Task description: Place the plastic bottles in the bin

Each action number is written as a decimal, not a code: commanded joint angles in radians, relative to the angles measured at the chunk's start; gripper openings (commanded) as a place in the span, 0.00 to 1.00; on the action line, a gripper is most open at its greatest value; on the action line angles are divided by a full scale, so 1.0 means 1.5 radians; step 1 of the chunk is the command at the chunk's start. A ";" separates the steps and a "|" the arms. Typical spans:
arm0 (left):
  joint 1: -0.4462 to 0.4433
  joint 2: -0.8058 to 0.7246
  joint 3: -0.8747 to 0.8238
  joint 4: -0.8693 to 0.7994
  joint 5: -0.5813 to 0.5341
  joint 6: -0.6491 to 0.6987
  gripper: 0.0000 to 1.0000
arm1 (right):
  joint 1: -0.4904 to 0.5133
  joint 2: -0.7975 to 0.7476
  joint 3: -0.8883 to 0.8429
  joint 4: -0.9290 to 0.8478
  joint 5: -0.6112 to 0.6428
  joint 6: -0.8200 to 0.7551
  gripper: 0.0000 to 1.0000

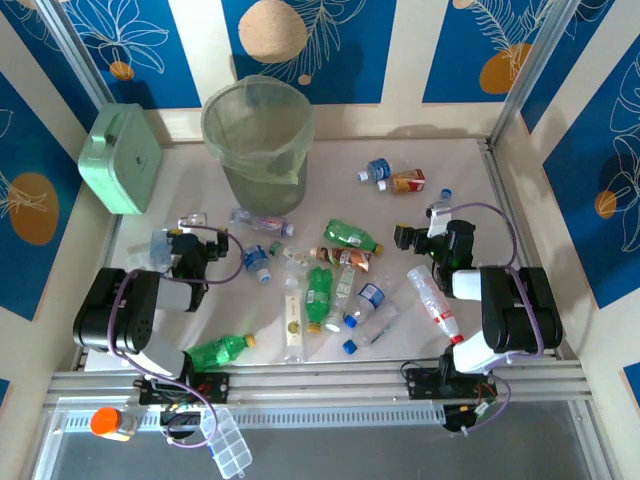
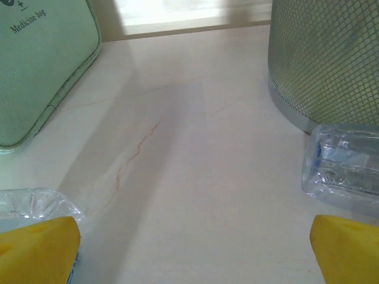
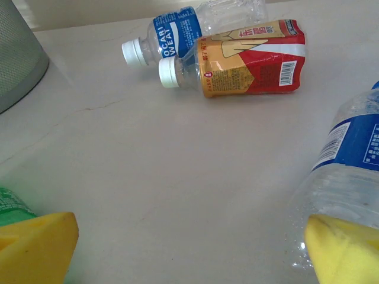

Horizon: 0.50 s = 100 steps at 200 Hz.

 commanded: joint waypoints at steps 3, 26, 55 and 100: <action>-0.007 0.009 0.010 0.021 -0.004 0.015 0.99 | 0.001 0.009 0.013 0.020 0.006 -0.008 0.99; -0.006 0.008 0.016 0.007 0.061 0.036 0.99 | 0.001 0.009 0.013 0.019 0.007 -0.008 0.99; 0.000 0.007 0.020 -0.003 0.083 0.034 0.99 | 0.003 0.009 0.013 0.019 0.009 -0.009 0.99; 0.000 0.007 0.021 -0.004 0.085 0.035 0.99 | 0.009 0.008 0.011 0.021 0.020 -0.012 0.99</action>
